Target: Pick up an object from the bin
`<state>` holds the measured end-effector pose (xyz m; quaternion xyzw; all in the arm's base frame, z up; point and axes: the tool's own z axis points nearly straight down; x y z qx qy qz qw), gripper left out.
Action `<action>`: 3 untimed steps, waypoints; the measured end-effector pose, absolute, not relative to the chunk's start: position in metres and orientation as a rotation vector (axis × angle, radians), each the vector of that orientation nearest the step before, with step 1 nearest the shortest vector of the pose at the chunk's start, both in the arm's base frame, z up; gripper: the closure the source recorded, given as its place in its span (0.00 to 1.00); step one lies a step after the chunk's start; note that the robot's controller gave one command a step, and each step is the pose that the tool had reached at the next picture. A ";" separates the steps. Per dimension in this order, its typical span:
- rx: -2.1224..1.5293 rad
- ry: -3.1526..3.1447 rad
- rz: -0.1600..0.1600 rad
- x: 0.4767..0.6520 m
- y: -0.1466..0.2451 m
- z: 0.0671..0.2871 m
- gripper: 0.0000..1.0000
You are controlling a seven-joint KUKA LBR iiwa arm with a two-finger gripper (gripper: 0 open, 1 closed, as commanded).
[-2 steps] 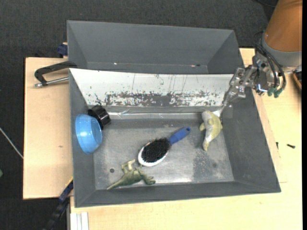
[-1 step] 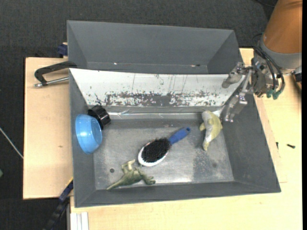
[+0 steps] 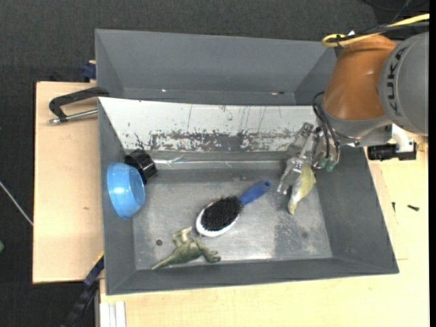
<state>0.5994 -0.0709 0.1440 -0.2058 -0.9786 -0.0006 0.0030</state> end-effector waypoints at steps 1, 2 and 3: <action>-1.027 -2.982 -0.011 0.584 -0.080 0.075 0.00; -1.030 -2.982 -0.005 0.584 -0.083 0.074 1.00; -1.260 -2.890 -0.006 0.571 -0.088 0.183 1.00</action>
Offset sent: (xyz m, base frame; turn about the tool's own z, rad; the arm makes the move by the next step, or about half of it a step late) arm -0.0198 -0.0119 -0.0740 0.2524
